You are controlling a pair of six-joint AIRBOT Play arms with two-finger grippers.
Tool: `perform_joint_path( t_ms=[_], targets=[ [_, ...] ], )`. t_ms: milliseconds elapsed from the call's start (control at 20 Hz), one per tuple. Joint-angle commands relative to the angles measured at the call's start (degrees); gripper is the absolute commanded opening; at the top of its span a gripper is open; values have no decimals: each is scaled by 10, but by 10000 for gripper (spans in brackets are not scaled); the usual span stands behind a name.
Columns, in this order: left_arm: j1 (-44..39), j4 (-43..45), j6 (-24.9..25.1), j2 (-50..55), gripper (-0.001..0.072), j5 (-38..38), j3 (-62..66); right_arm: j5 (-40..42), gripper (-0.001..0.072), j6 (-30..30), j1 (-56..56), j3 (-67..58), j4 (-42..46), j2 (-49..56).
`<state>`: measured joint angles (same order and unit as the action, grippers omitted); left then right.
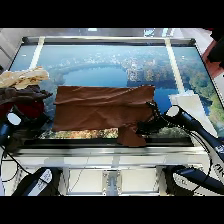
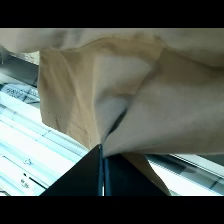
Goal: Fold the shirts.
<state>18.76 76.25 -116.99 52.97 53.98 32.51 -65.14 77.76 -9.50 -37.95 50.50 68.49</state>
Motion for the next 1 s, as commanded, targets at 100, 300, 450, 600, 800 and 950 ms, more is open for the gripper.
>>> perform_joint_path(
  t_ms=[100, 300, 450, 600, 800, 950],
  targets=[
    [5, -63, -65, 18, 602, -36, -38, -1, 26, -12, 0, -1, -3, 0],
    [5, -88, -67, 35, 602, -57, -39, 1, 26, -13, 0, -1, -2, 0],
    [5, -94, -66, 60, 602, -50, -39, 1, 26, -13, 0, -1, -3, 0],
    [5, -92, -64, 63, 551, -62, -39, 1, 26, -13, 0, -1, -4, 0],
    [5, -91, -67, 63, 341, -74, -39, 8, 26, -13, 0, -1, -4, 0],
    [5, -92, -60, 63, 13, -77, -39, 16, 25, -13, 0, -1, -4, -4]
  ],
)
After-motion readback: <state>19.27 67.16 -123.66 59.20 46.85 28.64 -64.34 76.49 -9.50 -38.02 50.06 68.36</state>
